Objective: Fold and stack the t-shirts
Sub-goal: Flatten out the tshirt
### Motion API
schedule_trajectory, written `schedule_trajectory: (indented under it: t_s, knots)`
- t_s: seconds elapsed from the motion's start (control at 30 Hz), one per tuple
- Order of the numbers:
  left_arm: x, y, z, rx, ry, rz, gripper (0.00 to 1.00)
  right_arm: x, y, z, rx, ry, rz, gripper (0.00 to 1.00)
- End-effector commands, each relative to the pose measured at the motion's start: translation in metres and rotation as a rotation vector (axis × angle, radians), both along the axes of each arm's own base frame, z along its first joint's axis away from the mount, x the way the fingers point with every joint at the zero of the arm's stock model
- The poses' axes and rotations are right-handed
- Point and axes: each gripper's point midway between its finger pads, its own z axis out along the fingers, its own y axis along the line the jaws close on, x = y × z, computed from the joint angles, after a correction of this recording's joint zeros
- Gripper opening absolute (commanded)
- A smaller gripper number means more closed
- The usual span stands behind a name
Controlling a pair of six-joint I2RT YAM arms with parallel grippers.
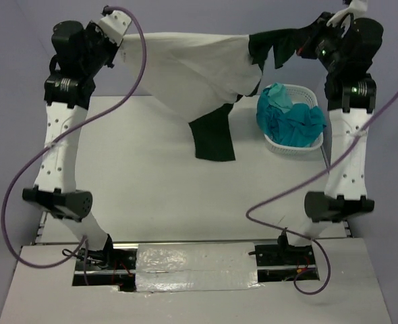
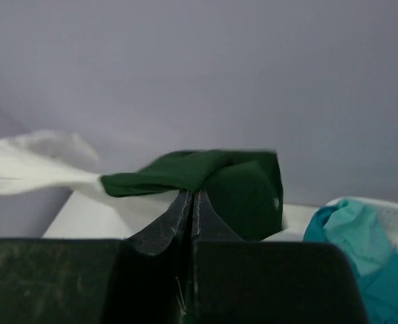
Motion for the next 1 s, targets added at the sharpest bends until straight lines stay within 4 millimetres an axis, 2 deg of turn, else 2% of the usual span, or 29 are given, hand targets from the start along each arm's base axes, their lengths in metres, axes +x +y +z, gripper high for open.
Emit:
schedule_trajectory:
  t_s: [0.0,0.03,0.07,0.1,0.13,0.17,0.2,0.23,0.27,0.3,0.33,0.37,0.4,0.43,0.47,0.5,0.53,0.57,0.6,0.63,0.67,0.7,0.8,0.83,0.87,0.9,0.93,0.97]
  knots:
    - [-0.036,-0.009,-0.016,0.137,0.036,-0.074,0.00,-0.058,0.032,0.016,-0.113,-0.109,0.056,0.00]
    - [-0.042,-0.008,-0.027,0.162,0.069,-0.085,0.00,-0.063,0.034,0.004,-0.141,-0.085,0.033,0.00]
    - [-0.051,-0.005,-0.036,0.178,0.099,-0.084,0.00,-0.066,0.062,-0.042,-0.176,0.021,0.094,0.00]
    - [-0.066,-0.002,-0.062,0.201,0.179,-0.090,0.00,-0.089,0.069,-0.049,-0.204,0.022,0.103,0.00]
    - [-0.074,0.004,-0.079,0.242,0.220,-0.094,0.00,-0.097,0.073,-0.069,-0.234,0.062,0.097,0.00]
    - [-0.096,0.010,-0.084,0.262,0.240,-0.092,0.00,-0.121,0.093,-0.114,-0.251,0.137,0.164,0.00]
    - [-0.105,0.015,-0.128,0.307,0.340,-0.111,0.00,-0.132,0.098,-0.141,-0.250,0.189,0.176,0.00]
    - [-0.116,0.022,-0.149,0.330,0.393,-0.116,0.00,-0.140,0.100,-0.210,-0.231,0.343,0.160,0.00]
    - [-0.130,0.025,-0.167,0.357,0.439,-0.132,0.00,-0.160,0.115,-0.235,-0.221,0.387,0.208,0.00]
    - [-0.157,0.034,-0.211,0.406,0.548,-0.146,0.00,-0.182,0.116,-0.253,-0.190,0.409,0.229,0.00]
    - [-0.172,0.040,-0.237,0.428,0.615,-0.149,0.00,-0.202,0.122,-0.320,-0.142,0.582,0.236,0.00]
    - [-0.200,0.045,-0.283,0.454,0.723,-0.170,0.00,-0.224,0.136,-0.345,-0.123,0.646,0.287,0.00]
    - [-0.216,0.051,-0.304,0.492,0.774,-0.181,0.00,-0.242,0.142,-0.367,-0.094,0.701,0.310,0.00]
    - [-0.229,0.053,-0.326,0.502,0.813,-0.191,0.00,-0.262,0.148,-0.414,-0.094,0.791,0.330,0.00]
    - [-0.255,0.056,-0.363,0.517,0.883,-0.207,0.01,-0.274,0.160,-0.426,-0.034,0.840,0.349,0.03]
    - [-0.259,0.061,-0.374,0.542,0.880,-0.196,0.05,-0.294,0.183,-0.437,-0.053,0.854,0.444,0.34]
    - [-0.267,0.063,-0.388,0.553,0.895,-0.202,0.13,-0.307,0.189,-0.454,-0.078,0.894,0.471,0.52]
    - [-0.281,0.065,-0.409,0.563,0.925,-0.211,0.38,-0.314,0.195,-0.460,-0.100,0.924,0.492,0.66]
    - [-0.286,0.070,-0.416,0.582,0.932,-0.196,0.58,-0.323,0.197,-0.469,-0.146,0.965,0.510,0.88]
    - [-0.289,0.073,-0.422,0.589,0.937,-0.184,0.83,-0.321,0.198,-0.472,-0.183,1.002,0.495,0.93]
    - [-0.295,0.073,-0.426,0.581,0.950,-0.182,0.99,-0.319,0.194,-0.473,-0.213,1.009,0.465,0.99]
    - [-0.302,0.079,-0.427,0.588,0.982,-0.150,0.99,-0.317,0.186,-0.468,-0.231,1.010,0.431,1.00]
    - [-0.297,0.085,-0.403,0.497,0.974,-0.058,0.99,-0.302,0.159,-0.454,-0.186,1.016,0.288,1.00]
    - [-0.296,0.086,-0.389,0.450,0.976,-0.033,0.99,-0.298,0.152,-0.444,-0.134,1.004,0.259,1.00]
    - [-0.297,0.096,-0.382,0.404,0.991,0.026,0.98,-0.296,0.147,-0.438,-0.086,1.023,0.249,1.00]
    - [-0.298,0.095,-0.379,0.368,1.006,0.030,0.93,-0.277,0.130,-0.433,-0.010,1.016,0.177,1.00]
    - [-0.302,0.094,-0.376,0.327,1.059,0.047,0.78,-0.269,0.122,-0.429,0.017,1.008,0.149,0.97]
    - [-0.302,0.094,-0.374,0.324,1.080,0.051,0.71,-0.262,0.116,-0.429,0.006,1.004,0.148,0.95]
